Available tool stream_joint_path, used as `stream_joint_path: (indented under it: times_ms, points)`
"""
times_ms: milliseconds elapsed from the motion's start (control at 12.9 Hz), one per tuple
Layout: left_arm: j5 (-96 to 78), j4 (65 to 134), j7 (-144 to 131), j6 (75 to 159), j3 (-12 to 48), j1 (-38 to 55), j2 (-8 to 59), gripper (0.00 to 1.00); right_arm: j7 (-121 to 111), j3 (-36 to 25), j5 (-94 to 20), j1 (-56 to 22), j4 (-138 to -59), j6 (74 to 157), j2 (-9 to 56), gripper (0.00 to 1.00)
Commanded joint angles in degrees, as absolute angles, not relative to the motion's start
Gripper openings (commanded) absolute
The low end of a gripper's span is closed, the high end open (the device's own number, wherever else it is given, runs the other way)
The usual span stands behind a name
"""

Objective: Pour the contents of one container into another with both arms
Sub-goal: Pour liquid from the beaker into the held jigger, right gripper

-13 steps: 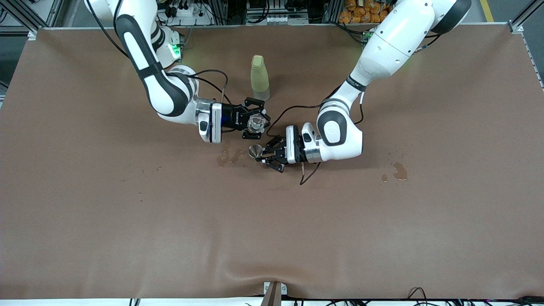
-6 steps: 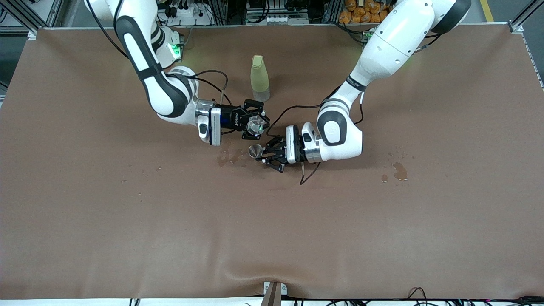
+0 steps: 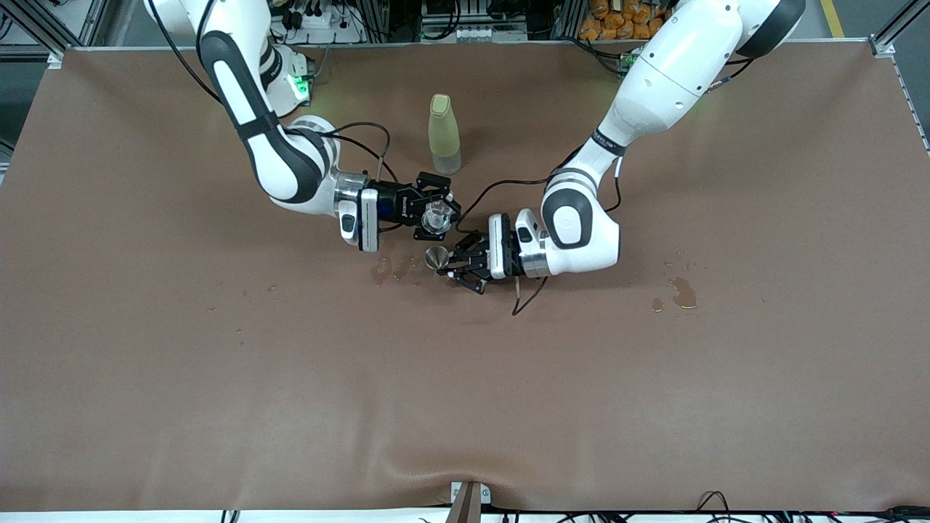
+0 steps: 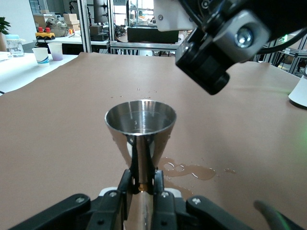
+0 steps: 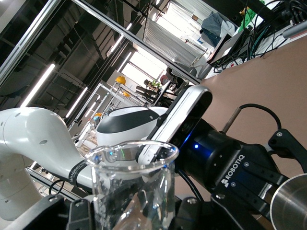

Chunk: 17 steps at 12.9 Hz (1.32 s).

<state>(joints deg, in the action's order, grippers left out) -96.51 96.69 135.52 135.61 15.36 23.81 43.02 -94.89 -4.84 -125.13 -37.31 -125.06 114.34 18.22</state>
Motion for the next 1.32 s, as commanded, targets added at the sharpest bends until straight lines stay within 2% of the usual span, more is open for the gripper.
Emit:
stream_joint_path:
  times_ms: [0, 1243]
  points:
    - [-97.38, 97.03, 136.23, 136.14, 15.29, 24.17, 42.71, 0.00, -92.38, -4.83, -126.39, -37.35, -124.28, 114.35, 18.46, 0.00]
    - [-97.38, 97.21, 136.41, 136.14, 15.29, 24.17, 42.71, 0.00, -75.24, -4.75, -126.39, -37.27, -124.37, 114.08, 18.46, 0.00]
